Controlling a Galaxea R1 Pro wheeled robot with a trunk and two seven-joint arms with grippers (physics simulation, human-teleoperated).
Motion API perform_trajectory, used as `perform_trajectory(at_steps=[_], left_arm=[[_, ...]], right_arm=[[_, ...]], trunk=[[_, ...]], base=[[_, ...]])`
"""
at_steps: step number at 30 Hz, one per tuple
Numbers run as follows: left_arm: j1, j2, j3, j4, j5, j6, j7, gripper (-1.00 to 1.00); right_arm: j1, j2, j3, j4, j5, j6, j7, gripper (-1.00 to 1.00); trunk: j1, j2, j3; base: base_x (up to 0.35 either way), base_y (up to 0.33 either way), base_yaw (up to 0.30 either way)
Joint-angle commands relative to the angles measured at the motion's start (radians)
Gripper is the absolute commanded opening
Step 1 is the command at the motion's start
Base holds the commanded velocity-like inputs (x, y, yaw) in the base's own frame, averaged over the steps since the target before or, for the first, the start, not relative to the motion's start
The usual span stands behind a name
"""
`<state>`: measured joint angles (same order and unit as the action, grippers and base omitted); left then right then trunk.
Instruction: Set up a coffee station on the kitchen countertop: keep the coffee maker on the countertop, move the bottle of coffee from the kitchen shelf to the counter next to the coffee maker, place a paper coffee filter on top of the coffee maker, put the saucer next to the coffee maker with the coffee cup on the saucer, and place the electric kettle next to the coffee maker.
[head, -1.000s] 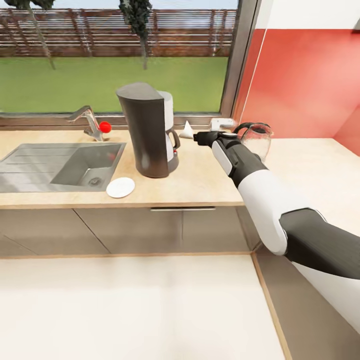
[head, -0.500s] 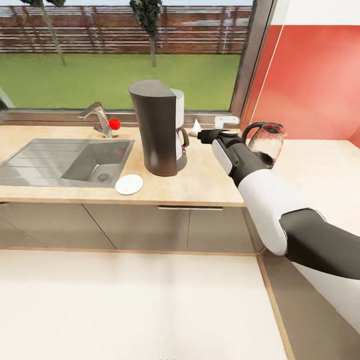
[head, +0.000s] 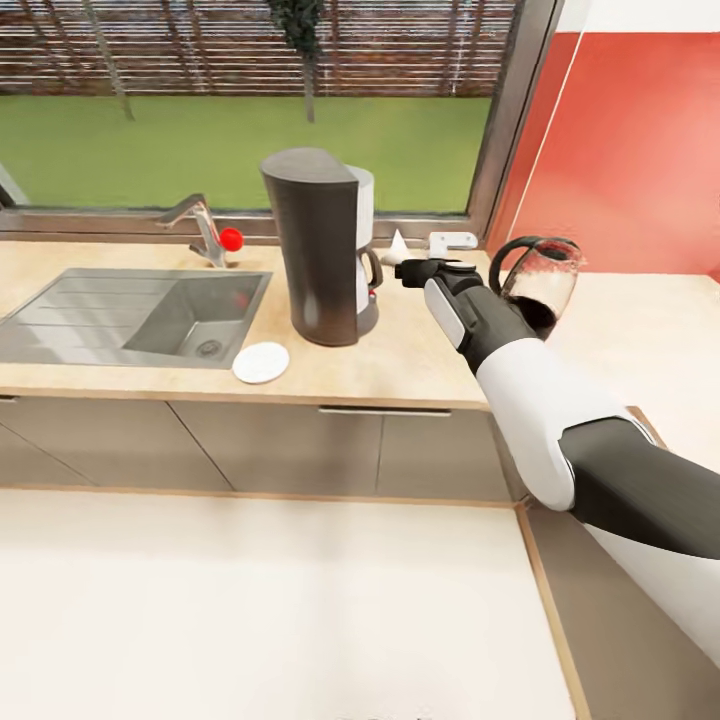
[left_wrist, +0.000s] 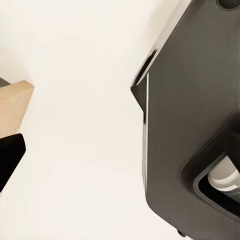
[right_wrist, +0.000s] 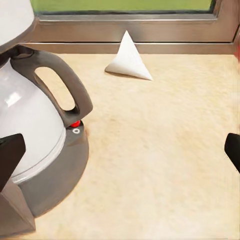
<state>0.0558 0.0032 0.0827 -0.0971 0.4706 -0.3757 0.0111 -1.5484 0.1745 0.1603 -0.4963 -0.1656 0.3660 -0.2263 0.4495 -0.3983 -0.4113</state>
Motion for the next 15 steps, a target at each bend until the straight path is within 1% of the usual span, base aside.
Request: perform_trajectory(at_steps=[1, 9, 12, 15], left_arm=[[0.001, 0.0, 0.008, -0.003, -0.007, 0.0, 0.001, 1.0], [0.001, -0.001, 0.008, -0.003, -0.007, 0.0, 0.001, 1.0], [0.001, -0.001, 0.008, -0.003, -0.007, 0.0, 0.001, 1.0], [0.001, -0.001, 0.009, -0.003, -0.005, -0.001, 0.001, 1.0]], right_arm=[[-0.001, 0.0, 0.005, -0.001, -0.01, 0.003, -0.008, 1.0], [-0.001, 0.0, 0.002, -0.001, -0.011, 0.007, 0.002, 1.0], [-0.001, 0.0, 0.003, -0.001, -0.011, 0.008, 0.003, 1.0], [-0.001, 0.0, 0.004, -0.001, -0.011, 0.008, 0.004, 1.0]], trunk=[[0.001, -0.002, -0.003], [0.001, -0.002, -0.013], [0.001, -0.002, -0.014], [0.001, -0.002, -0.015]], base=[[0.0, 0.0, -0.18], [0.0, 0.0, -0.204], [0.0, 0.0, -0.102], [0.0, 0.0, -0.036]])
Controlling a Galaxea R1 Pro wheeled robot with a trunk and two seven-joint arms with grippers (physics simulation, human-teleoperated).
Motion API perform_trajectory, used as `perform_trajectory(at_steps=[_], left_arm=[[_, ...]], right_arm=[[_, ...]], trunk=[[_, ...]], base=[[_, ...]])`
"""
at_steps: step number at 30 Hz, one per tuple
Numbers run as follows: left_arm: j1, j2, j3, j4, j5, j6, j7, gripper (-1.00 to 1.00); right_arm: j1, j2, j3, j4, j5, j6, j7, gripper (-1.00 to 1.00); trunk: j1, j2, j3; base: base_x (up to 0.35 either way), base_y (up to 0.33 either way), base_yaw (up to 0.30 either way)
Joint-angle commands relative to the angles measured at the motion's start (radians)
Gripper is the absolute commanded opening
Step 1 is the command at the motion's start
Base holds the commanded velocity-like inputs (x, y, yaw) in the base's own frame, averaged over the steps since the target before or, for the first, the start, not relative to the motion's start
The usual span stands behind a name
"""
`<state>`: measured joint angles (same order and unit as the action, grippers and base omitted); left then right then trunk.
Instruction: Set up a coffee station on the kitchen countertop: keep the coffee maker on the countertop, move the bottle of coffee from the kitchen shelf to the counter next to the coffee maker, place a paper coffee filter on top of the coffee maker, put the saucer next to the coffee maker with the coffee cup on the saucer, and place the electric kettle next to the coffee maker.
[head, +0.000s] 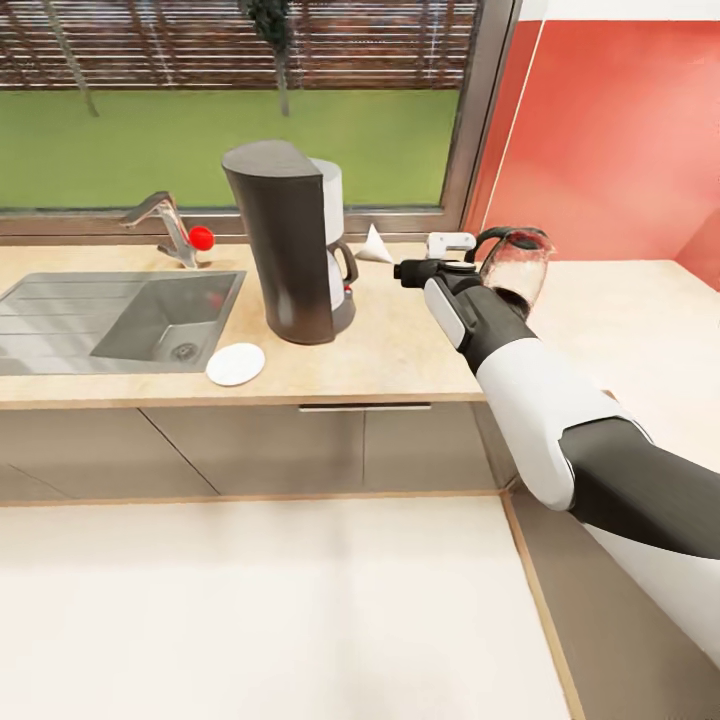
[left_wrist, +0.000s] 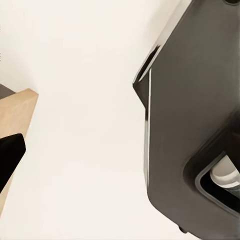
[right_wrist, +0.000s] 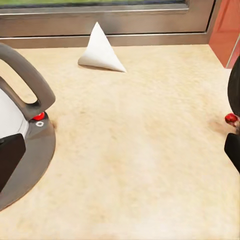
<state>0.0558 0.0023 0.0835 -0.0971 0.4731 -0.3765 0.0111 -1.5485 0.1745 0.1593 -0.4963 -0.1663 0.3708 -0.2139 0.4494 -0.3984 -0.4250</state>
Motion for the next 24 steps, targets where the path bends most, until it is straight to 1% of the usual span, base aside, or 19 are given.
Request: perform_trajectory(at_steps=[1, 6, 12, 24], left_arm=[[0.001, 0.0, 0.008, -0.003, -0.006, 0.0, 0.001, 1.0], [0.001, 0.001, 0.011, 0.012, -0.004, -0.001, 0.001, 1.0], [0.001, 0.001, 0.012, 0.016, -0.004, -0.001, 0.001, 1.0], [0.001, 0.002, 0.012, 0.017, -0.004, -0.001, 0.001, 1.0]], right_arm=[[-0.001, 0.0, 0.006, -0.001, -0.01, 0.003, -0.009, 1.0], [-0.001, 0.0, 0.009, -0.003, -0.011, 0.007, -0.007, 1.0], [-0.001, 0.0, 0.009, -0.015, -0.01, 0.028, -0.007, 1.0], [-0.001, 0.0, 0.009, -0.016, -0.01, 0.032, -0.008, 1.0]], trunk=[[0.001, -0.002, -0.002], [0.001, -0.002, -0.008], [0.001, -0.002, -0.018], [0.001, -0.002, -0.037]], base=[[0.0, 0.0, -0.019], [0.0, 0.0, -0.003], [0.0, 0.0, 0.0], [0.0, 0.0, 0.0]])
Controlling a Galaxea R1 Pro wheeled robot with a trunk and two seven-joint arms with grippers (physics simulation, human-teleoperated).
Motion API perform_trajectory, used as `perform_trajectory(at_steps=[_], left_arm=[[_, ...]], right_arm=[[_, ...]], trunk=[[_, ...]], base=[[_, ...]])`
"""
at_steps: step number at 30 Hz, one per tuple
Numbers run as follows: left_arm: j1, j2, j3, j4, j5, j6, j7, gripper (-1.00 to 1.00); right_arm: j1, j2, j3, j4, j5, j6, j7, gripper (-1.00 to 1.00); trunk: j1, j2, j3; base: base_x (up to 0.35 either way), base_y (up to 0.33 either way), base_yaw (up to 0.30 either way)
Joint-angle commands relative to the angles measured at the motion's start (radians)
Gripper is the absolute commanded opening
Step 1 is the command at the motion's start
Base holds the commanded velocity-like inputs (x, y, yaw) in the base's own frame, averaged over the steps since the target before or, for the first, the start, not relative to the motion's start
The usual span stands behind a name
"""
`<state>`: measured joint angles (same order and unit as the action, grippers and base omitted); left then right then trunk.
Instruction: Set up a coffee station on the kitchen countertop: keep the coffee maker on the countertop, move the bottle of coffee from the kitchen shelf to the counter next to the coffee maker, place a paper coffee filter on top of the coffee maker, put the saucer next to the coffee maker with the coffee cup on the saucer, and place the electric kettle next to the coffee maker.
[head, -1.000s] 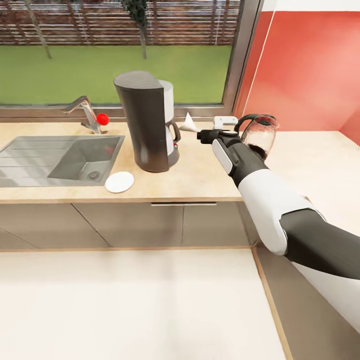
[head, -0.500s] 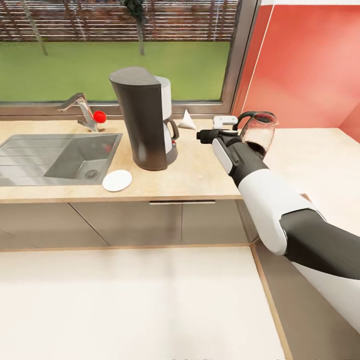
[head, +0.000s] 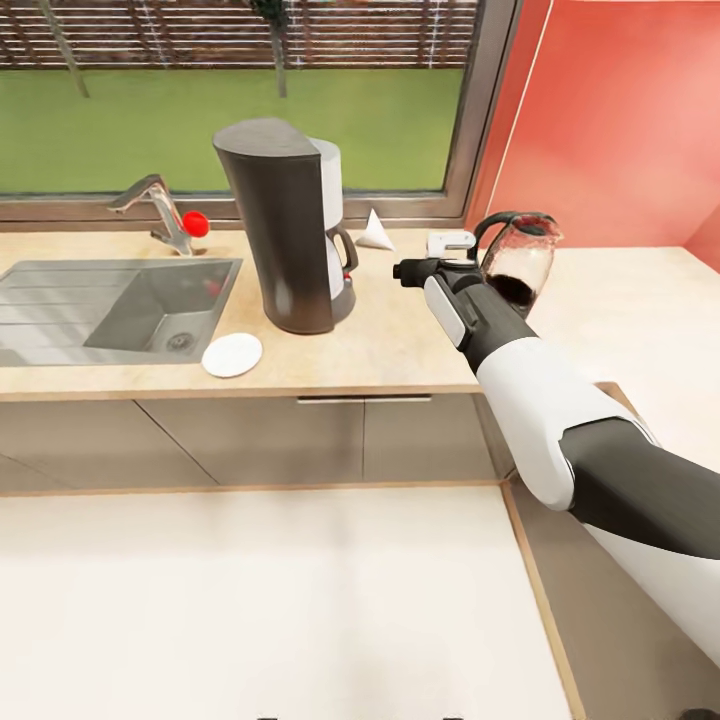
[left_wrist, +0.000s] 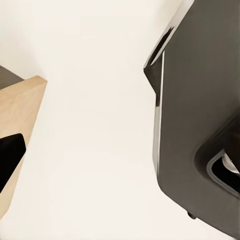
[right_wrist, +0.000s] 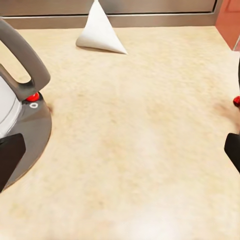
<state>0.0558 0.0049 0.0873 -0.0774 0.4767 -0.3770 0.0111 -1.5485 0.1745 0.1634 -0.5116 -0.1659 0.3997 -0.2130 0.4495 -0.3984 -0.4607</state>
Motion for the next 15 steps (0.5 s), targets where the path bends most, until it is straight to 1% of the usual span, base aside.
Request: perform_trajectory(at_steps=[1, 5, 10, 12, 15], left_arm=[[0.001, 0.0, 0.008, -0.002, -0.007, 0.0, 0.001, 1.0], [0.001, 0.0, 0.008, -0.002, -0.007, 0.0, 0.001, 1.0], [0.001, 0.0, 0.008, -0.001, -0.006, 0.001, 0.001, 1.0], [0.001, 0.001, 0.007, -0.001, -0.006, 0.003, 0.001, 1.0], [0.001, 0.002, 0.006, 0.0, -0.006, 0.007, 0.001, 1.0]], right_arm=[[-0.001, 0.0, 0.005, -0.001, -0.01, 0.003, -0.009, 1.0], [-0.001, 0.0, 0.005, -0.003, -0.01, 0.004, -0.009, 1.0], [-0.001, 0.0, 0.002, -0.029, -0.011, 0.004, -0.009, 1.0], [-0.001, 0.0, 0.001, -0.037, -0.011, 0.004, -0.009, 1.0], [-0.001, 0.0, 0.001, -0.04, -0.011, 0.004, -0.009, 1.0]], trunk=[[0.0, -0.002, -0.003], [0.0, -0.002, -0.009], [0.0, -0.002, -0.016], [0.0, -0.002, -0.017], [0.0, -0.002, -0.018]], base=[[0.0, 0.0, 0.0], [0.0, 0.0, 0.0], [0.005, 0.0, 0.0], [0.126, 0.0, 0.0], [0.233, 0.0, 0.0]])
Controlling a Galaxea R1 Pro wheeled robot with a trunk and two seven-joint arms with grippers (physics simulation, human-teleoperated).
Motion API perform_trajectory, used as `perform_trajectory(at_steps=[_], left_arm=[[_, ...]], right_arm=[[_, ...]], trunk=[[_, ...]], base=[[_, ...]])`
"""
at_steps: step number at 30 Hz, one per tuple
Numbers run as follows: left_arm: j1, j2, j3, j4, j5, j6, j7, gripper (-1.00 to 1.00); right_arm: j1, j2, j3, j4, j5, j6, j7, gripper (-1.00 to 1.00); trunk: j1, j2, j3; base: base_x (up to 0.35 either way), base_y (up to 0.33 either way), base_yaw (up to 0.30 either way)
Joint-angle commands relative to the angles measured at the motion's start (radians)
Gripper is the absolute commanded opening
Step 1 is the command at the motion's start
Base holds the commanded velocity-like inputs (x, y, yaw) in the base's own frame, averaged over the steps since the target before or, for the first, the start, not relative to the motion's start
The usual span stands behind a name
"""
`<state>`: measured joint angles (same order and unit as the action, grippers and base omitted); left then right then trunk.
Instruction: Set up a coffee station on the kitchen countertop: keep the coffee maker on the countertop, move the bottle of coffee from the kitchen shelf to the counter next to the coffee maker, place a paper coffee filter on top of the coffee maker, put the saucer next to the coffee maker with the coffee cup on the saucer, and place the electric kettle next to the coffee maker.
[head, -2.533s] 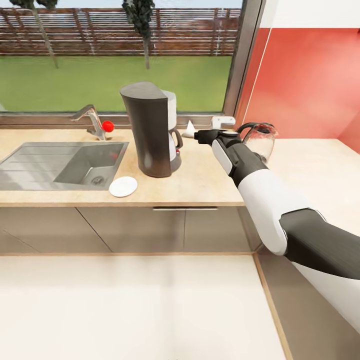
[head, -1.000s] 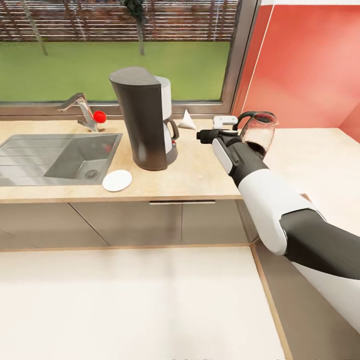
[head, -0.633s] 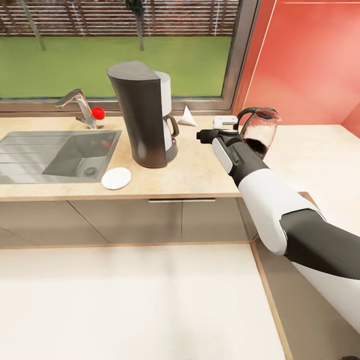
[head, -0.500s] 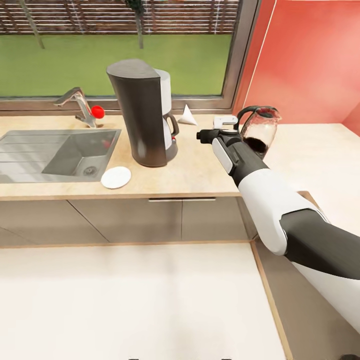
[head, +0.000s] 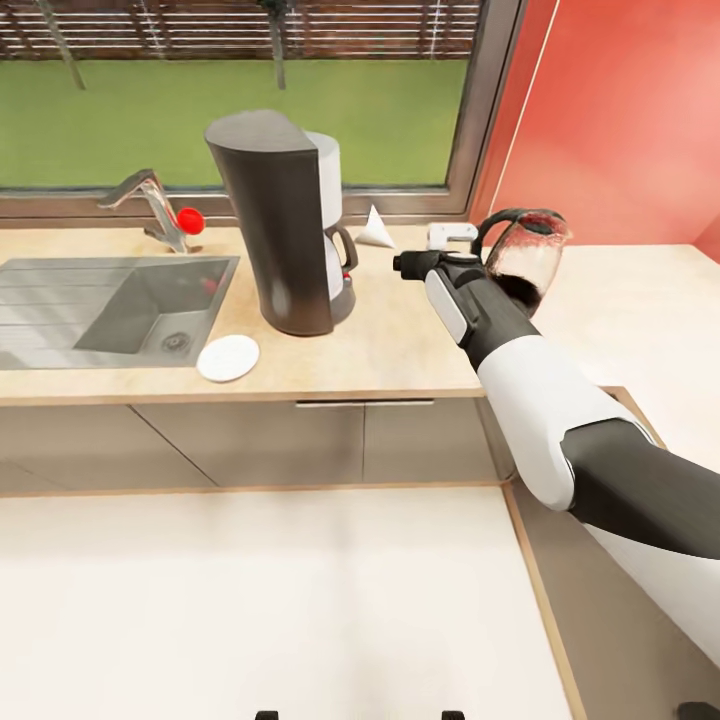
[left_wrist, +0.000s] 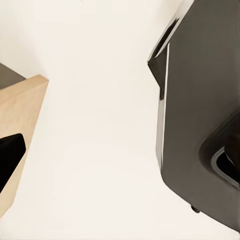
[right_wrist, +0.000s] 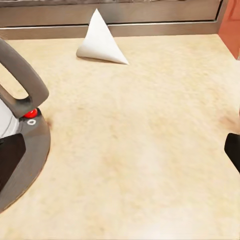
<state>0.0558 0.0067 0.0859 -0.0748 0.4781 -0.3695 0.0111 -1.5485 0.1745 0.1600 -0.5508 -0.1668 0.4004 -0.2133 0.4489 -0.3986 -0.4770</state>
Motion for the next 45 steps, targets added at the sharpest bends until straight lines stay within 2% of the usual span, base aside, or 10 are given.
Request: perform_trajectory(at_steps=[1, 6, 9, 20, 45], left_arm=[[0.001, 0.0, 0.007, -0.001, -0.007, 0.0, 0.001, 1.0], [0.001, 0.007, 0.006, 0.014, -0.007, 0.002, 0.001, 1.0], [0.001, 0.022, 0.007, 0.024, -0.006, -0.003, 0.001, 1.0], [0.001, 0.035, 0.009, 0.035, -0.004, -0.007, 0.001, 1.0], [0.001, 0.039, 0.009, 0.041, -0.004, 0.005, 0.001, 1.0]], right_arm=[[-0.001, 0.0, 0.004, -0.001, -0.01, 0.003, -0.009, 1.0], [-0.001, 0.0, 0.004, -0.003, -0.01, 0.004, -0.009, 1.0], [-0.001, 0.0, 0.003, -0.004, -0.01, 0.013, -0.009, 1.0], [-0.001, 0.0, 0.002, -0.052, -0.01, 0.045, -0.01, 1.0], [-0.001, 0.0, 0.003, -0.055, -0.017, 0.048, -0.011, 1.0]], trunk=[[0.001, -0.001, -0.001], [0.001, -0.001, -0.002], [0.001, -0.001, -0.002], [0.001, -0.001, -0.002], [0.001, -0.001, -0.002]], base=[[0.282, 0.0, 0.0], [0.312, 0.0, 0.0], [0.238, 0.0, 0.0], [0.04, 0.0, 0.0], [0.0, 0.0, 0.0]])
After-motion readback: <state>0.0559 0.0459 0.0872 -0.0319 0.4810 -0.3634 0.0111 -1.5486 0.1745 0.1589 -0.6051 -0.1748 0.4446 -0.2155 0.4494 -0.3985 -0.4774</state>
